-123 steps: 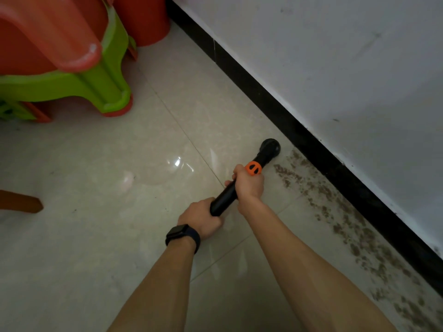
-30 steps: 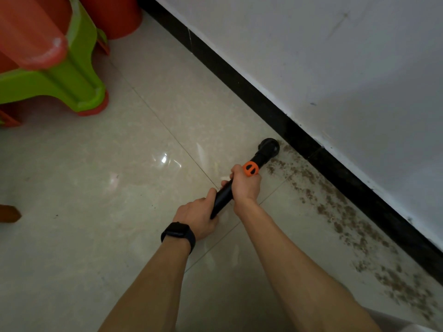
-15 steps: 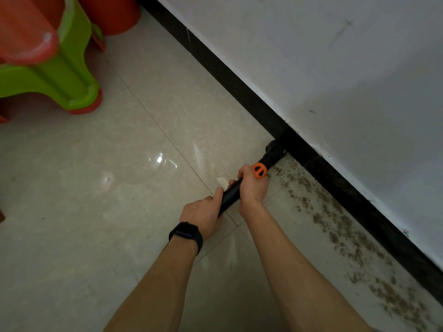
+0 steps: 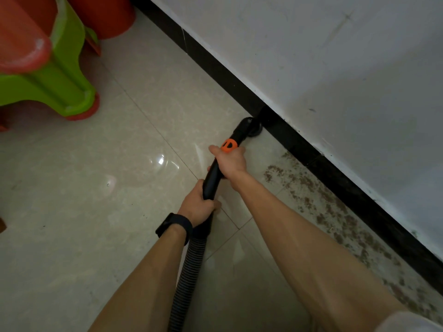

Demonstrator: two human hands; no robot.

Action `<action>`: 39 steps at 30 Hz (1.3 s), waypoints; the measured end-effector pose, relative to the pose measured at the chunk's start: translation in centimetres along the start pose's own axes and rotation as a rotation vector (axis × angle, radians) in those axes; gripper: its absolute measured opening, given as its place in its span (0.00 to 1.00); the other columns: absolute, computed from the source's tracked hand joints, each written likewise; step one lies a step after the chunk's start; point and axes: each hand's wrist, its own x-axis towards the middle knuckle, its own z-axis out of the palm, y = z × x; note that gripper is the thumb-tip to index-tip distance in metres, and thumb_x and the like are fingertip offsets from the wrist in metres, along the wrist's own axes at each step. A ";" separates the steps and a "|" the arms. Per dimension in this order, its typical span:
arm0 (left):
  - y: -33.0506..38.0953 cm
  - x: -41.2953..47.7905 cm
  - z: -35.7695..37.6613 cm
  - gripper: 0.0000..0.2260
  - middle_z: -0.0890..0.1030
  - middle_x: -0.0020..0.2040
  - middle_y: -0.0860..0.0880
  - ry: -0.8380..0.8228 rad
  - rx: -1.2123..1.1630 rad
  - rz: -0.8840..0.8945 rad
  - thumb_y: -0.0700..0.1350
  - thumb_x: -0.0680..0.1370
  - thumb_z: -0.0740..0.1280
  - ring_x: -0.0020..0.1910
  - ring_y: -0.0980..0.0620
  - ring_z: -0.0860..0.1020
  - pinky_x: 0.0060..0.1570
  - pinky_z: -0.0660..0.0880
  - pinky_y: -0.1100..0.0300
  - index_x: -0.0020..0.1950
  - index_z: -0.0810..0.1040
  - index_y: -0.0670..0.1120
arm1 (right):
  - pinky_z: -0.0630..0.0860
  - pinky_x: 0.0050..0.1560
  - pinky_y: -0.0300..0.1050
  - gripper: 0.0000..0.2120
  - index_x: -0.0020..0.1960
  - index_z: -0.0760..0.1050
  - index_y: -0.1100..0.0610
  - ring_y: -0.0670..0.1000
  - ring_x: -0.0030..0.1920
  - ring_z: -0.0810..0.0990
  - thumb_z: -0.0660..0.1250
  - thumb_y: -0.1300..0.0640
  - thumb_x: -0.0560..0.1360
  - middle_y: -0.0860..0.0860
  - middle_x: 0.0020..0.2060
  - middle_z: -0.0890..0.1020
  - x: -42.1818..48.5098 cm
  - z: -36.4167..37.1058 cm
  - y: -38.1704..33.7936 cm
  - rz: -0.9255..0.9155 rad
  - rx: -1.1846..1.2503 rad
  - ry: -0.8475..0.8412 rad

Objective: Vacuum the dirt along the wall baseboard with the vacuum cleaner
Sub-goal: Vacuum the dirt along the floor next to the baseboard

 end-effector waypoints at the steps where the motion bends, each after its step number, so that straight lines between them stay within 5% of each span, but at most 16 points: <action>1: -0.1 -0.1 -0.3 0.16 0.79 0.47 0.48 -0.014 -0.026 -0.018 0.40 0.72 0.71 0.44 0.51 0.79 0.37 0.73 0.58 0.54 0.71 0.54 | 0.85 0.50 0.58 0.29 0.64 0.60 0.57 0.60 0.47 0.87 0.74 0.48 0.75 0.59 0.53 0.81 -0.2 0.0 0.3 0.000 -0.023 -0.009; 4: -1.3 -1.2 -0.8 0.15 0.80 0.44 0.49 0.018 0.089 -0.013 0.41 0.71 0.72 0.42 0.50 0.79 0.37 0.74 0.57 0.50 0.72 0.55 | 0.85 0.51 0.59 0.27 0.64 0.60 0.56 0.60 0.48 0.86 0.73 0.50 0.76 0.59 0.54 0.82 -1.6 0.2 2.1 0.009 0.062 -0.007; 8: -3.7 -3.8 -2.3 0.12 0.79 0.38 0.48 0.081 0.439 0.072 0.45 0.73 0.68 0.35 0.48 0.78 0.33 0.74 0.55 0.50 0.68 0.53 | 0.83 0.35 0.45 0.22 0.65 0.66 0.59 0.54 0.34 0.86 0.72 0.57 0.76 0.55 0.41 0.81 -4.8 1.4 4.4 0.061 0.329 -0.036; 14: -7.9 -8.4 -7.3 0.15 0.75 0.34 0.53 0.115 0.815 0.082 0.51 0.72 0.68 0.32 0.49 0.76 0.29 0.70 0.59 0.50 0.62 0.57 | 0.83 0.38 0.46 0.15 0.60 0.72 0.63 0.55 0.36 0.87 0.70 0.60 0.77 0.54 0.37 0.82 -10.6 6.0 8.0 0.128 0.490 -0.072; 19: -10.6 -10.5 -8.7 0.15 0.74 0.32 0.55 0.133 0.846 0.023 0.51 0.71 0.68 0.30 0.52 0.74 0.28 0.66 0.60 0.48 0.62 0.58 | 0.82 0.36 0.42 0.18 0.64 0.69 0.63 0.52 0.34 0.86 0.68 0.61 0.77 0.53 0.38 0.82 -13.4 8.7 10.1 0.166 0.481 -0.025; 25: -8.9 -9.0 -5.8 0.18 0.69 0.31 0.56 0.087 0.937 0.150 0.53 0.72 0.67 0.27 0.52 0.70 0.25 0.60 0.61 0.49 0.57 0.58 | 0.81 0.34 0.44 0.18 0.62 0.72 0.64 0.54 0.31 0.85 0.70 0.60 0.75 0.54 0.35 0.81 -12.5 5.2 9.2 0.161 0.531 0.109; 32: -7.8 -8.0 -3.3 0.17 0.70 0.35 0.55 0.071 0.989 0.252 0.53 0.75 0.65 0.28 0.50 0.71 0.26 0.63 0.60 0.56 0.60 0.53 | 0.82 0.40 0.50 0.03 0.45 0.75 0.58 0.55 0.30 0.83 0.69 0.61 0.74 0.52 0.30 0.80 -11.7 2.4 9.0 0.122 0.569 0.156; 39: -8.5 -8.7 -3.6 0.17 0.73 0.39 0.56 0.063 1.067 0.279 0.54 0.76 0.64 0.31 0.50 0.71 0.30 0.65 0.59 0.58 0.60 0.53 | 0.82 0.40 0.50 0.06 0.48 0.74 0.58 0.56 0.32 0.84 0.70 0.61 0.73 0.52 0.31 0.80 -12.5 2.4 10.4 0.154 0.631 0.148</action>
